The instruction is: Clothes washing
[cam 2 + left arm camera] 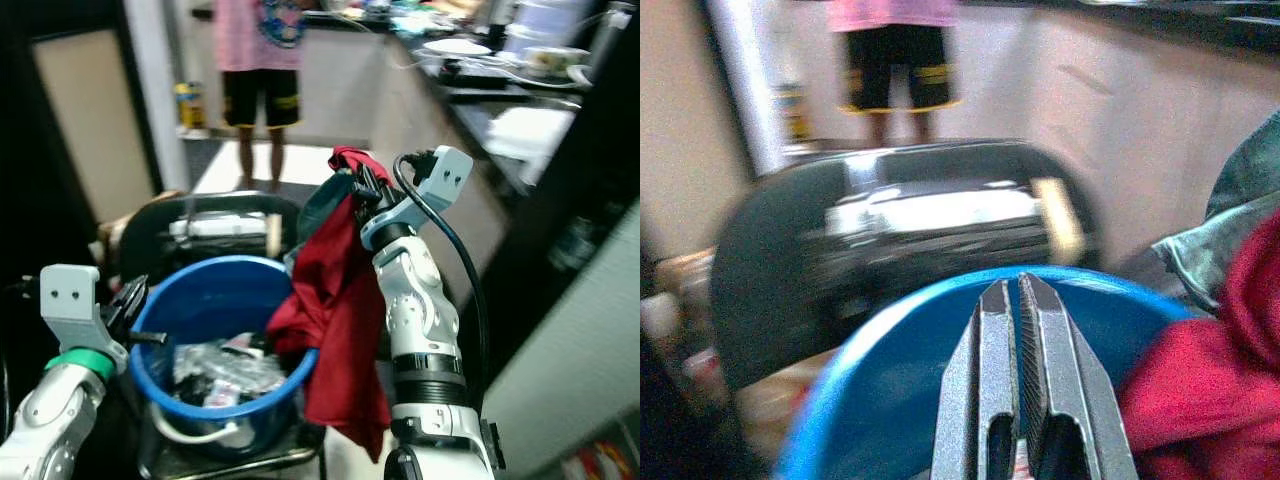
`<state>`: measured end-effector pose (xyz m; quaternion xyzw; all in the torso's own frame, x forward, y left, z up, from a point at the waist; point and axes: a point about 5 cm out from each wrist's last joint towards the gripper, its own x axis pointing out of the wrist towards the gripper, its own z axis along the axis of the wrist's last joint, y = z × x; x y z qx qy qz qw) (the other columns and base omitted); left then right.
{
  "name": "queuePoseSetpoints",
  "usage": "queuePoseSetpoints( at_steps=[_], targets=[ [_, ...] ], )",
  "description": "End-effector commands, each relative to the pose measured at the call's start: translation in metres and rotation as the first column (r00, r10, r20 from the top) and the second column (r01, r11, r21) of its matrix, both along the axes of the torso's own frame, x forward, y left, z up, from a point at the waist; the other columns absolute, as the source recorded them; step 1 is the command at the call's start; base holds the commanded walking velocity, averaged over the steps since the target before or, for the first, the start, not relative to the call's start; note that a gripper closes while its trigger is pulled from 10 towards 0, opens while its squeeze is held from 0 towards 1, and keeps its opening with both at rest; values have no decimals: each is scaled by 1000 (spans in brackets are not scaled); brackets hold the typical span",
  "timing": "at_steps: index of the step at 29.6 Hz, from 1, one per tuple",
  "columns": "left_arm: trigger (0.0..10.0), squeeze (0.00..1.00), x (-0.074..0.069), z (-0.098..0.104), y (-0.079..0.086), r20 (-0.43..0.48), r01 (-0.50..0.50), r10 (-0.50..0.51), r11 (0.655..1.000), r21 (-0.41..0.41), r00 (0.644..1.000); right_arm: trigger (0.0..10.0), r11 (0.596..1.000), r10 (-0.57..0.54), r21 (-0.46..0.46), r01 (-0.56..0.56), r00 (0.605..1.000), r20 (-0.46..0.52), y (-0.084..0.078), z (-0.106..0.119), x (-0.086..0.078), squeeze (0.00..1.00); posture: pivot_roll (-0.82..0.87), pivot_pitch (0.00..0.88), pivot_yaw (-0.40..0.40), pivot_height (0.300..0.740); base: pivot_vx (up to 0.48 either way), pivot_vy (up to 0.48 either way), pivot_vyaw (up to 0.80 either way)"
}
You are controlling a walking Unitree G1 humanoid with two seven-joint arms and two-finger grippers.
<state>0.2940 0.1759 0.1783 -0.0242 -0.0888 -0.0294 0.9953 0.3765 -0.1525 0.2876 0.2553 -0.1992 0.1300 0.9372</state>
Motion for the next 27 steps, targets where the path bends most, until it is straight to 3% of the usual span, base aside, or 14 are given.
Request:
queuePoseSetpoints(
  at_steps=[1, 6, 10, 16, 27],
  targets=[
    [10000, 0, -1, 4, -3, 6, 9, -9, 1000, -13, 1000, 10000, 999, -27, 22, 26, 998, 59, -4, 16, -1, 0, 31, 0, 7, 740, 0, 0, -800],
    [10000, 0, -1, 4, -4, -3, 20, -20, 1000, -14, 1000, 10000, 998, -52, 33, 50, 996, 69, -10, 20, 1, 0, 32, 0, 8, 740, 0, 0, -800],
    [10000, 0, -3, 6, -15, 4, 129, -129, 992, -7, 992, 10000, 997, -34, 67, 29, 996, 81, -20, 25, 4, 0, 32, 0, 8, 740, 0, 0, -800],
    [10000, 0, -3, 6, -19, 4, 138, -138, 990, -4, 990, 10000, 994, -80, 76, 74, 994, 79, -28, 26, 5, 0, 30, 0, 11, 740, 0, 0, -800],
    [10000, 0, -3, 8, -18, 5, 142, -142, 990, 3, 990, 10000, 991, -117, 75, 109, 986, 115, -26, 40, 10, 0, 34, 0, 12, 740, 0, 0, -800]
  ],
)
